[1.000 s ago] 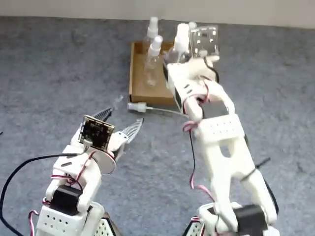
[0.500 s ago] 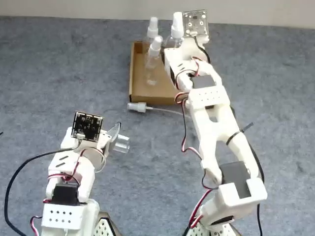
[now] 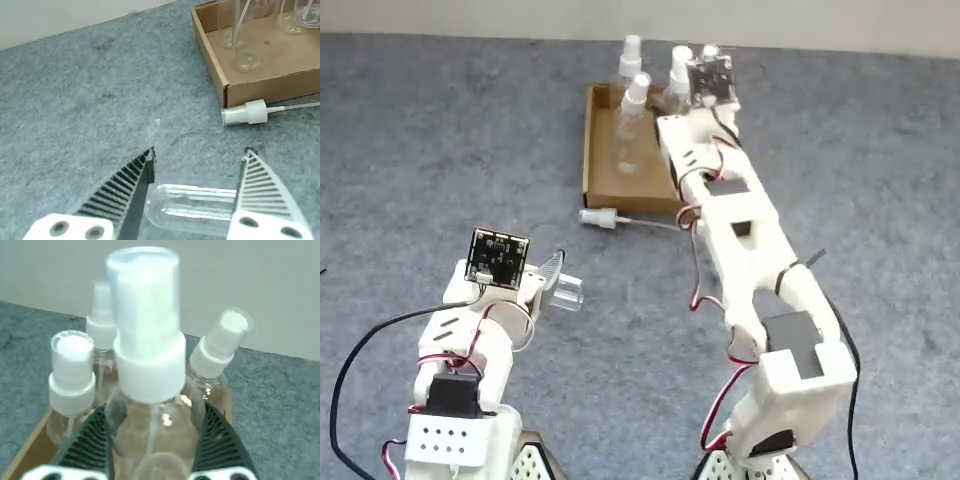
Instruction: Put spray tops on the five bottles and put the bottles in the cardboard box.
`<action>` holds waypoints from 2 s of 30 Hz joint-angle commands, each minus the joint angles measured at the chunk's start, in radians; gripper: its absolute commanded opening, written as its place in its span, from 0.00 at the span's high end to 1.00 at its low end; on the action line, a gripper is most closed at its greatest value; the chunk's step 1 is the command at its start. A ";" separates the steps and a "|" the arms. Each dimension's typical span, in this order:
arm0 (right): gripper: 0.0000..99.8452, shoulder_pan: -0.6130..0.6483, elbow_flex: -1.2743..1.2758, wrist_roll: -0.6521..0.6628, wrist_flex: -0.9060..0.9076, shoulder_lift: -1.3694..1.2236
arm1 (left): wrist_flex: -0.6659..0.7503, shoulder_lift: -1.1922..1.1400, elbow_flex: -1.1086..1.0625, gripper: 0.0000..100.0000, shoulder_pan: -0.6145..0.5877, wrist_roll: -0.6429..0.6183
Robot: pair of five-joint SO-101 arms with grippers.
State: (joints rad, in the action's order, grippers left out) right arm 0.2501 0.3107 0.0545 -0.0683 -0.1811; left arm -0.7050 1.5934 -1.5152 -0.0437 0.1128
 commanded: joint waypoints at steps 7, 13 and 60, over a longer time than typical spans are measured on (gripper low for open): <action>1.00 -0.036 0.036 -0.026 -0.147 0.013 | 0.005 0.013 0.008 0.79 -0.012 0.006; 1.00 -0.035 0.028 -0.028 -0.154 -0.070 | 0.005 0.013 0.008 0.79 -0.012 0.006; 0.98 -0.036 0.016 -0.026 -0.303 -0.226 | 0.003 0.013 0.007 0.79 -0.010 0.006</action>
State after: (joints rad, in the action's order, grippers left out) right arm 0.2240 0.3552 0.0345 -0.3460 -0.4235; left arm -0.7050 1.5934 -1.5152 -0.0437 0.1128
